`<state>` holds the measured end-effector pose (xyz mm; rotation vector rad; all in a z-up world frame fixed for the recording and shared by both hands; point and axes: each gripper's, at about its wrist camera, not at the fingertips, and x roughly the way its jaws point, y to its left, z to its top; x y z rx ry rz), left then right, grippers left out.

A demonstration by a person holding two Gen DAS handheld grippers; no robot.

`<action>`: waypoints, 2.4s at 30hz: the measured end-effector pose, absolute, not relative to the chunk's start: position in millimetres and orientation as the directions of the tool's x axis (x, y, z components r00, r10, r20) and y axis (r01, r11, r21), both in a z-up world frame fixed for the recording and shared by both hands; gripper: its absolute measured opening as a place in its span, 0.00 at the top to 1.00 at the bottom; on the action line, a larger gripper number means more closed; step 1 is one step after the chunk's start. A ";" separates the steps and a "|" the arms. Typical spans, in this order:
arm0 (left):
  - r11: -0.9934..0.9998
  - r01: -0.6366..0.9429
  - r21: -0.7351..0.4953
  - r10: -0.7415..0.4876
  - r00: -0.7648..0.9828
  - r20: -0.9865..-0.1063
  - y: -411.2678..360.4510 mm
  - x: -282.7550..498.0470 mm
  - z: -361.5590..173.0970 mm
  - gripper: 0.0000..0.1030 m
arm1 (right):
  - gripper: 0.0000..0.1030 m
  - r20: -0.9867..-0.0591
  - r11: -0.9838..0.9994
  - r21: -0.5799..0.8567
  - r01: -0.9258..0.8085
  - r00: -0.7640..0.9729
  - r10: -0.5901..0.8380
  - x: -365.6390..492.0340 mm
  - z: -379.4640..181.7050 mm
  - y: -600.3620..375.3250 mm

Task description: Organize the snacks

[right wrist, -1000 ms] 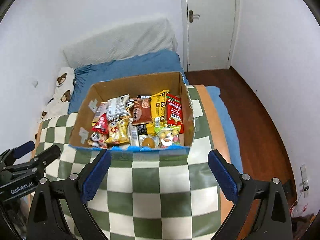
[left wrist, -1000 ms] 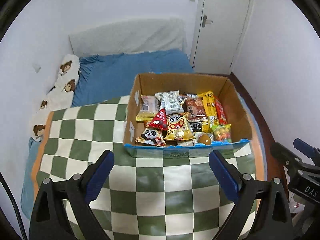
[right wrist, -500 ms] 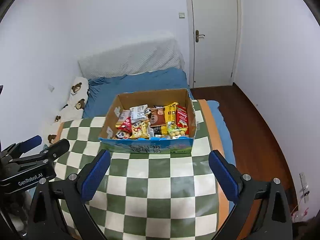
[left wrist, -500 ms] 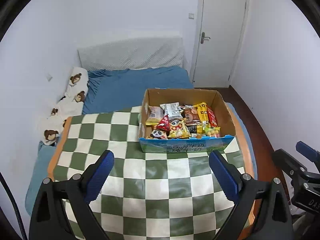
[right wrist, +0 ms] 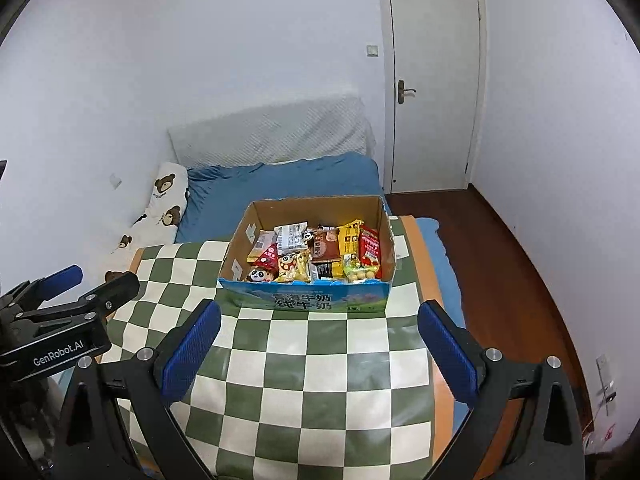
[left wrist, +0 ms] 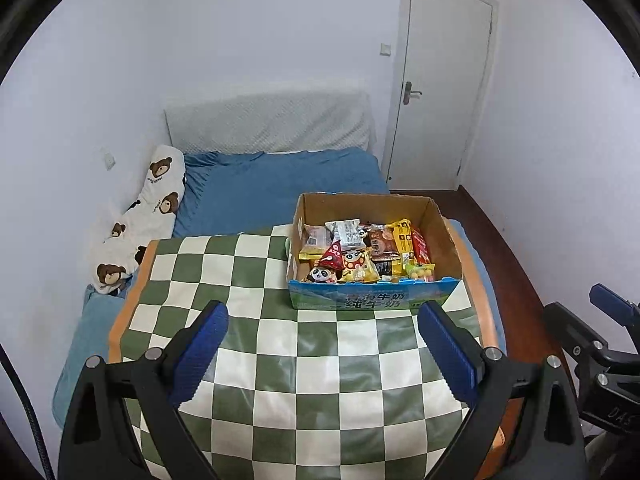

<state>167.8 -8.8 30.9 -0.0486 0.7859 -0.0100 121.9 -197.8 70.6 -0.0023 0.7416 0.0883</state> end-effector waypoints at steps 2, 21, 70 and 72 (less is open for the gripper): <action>0.999 -0.013 -0.047 -0.024 0.707 -0.707 -9.7 169.7 28.9 0.06 | 0.02 -0.675 0.997 0.028 -0.077 0.734 0.076 124.8 68.9 -198.1; 0.999 -0.046 0.011 0.040 0.697 -0.716 -24.5 244.5 -4.0 0.00 | 0.01 -0.668 1.000 -0.010 0.028 0.743 -0.027 204.2 41.7 -213.9; 1.000 -0.024 -0.014 0.005 0.645 -0.764 -35.6 272.3 -20.4 0.00 | 0.01 -0.702 0.997 -0.045 0.060 0.708 -0.074 228.6 27.0 -221.3; 1.000 -0.025 -0.015 0.004 0.647 -0.762 -36.4 272.1 -18.4 0.00 | 0.01 -0.702 0.997 -0.045 0.058 0.709 -0.073 228.3 26.7 -221.7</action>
